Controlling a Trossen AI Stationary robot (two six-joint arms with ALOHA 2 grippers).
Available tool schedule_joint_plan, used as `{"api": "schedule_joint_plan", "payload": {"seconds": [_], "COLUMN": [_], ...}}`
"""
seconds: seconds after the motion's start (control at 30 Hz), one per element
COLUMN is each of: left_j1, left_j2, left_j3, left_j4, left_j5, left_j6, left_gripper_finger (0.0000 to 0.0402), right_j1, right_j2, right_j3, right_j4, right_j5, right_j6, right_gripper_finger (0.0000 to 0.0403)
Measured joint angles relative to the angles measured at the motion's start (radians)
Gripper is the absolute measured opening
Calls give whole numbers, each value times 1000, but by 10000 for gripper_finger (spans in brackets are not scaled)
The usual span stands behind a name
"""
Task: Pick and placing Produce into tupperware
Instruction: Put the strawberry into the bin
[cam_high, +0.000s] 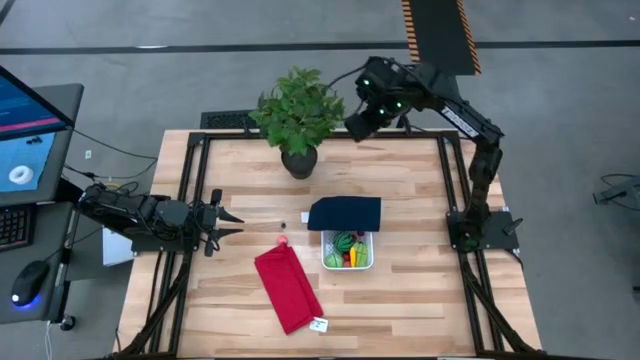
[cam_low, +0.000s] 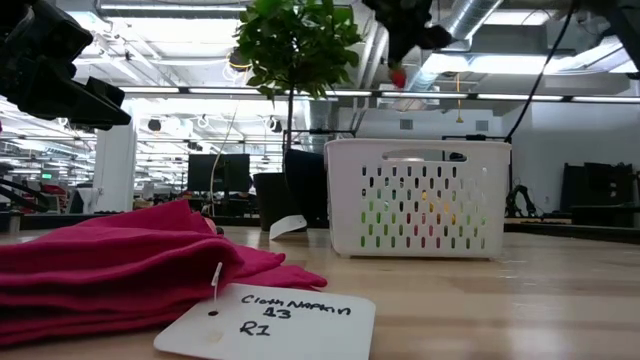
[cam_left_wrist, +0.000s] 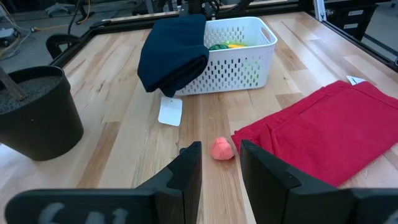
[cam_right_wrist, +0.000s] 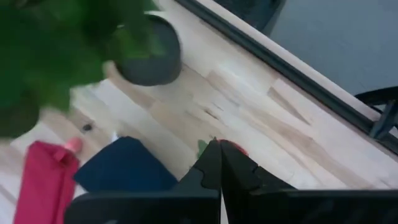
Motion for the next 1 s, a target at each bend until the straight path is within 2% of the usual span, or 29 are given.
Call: {"api": "schedule_joint_plan", "payload": {"seconds": [0.37,0.73,1.0], "left_j1": [0,0,0], "left_j2": [0,0,0], "left_j3": [0,0,0], "left_j4": [0,0,0], "left_j5": [0,0,0], "left_j6": [0,0,0], "left_gripper_finger": [100,100,100], "right_j1": [231,464,621], "right_j2": [-22,-19,-19], "right_j3": [-28,-249,-421], "right_j4": [3,11,177], "right_j5": [10,52,55], "right_j6": [144,438,583], "right_gripper_finger": [23,24,20]}}
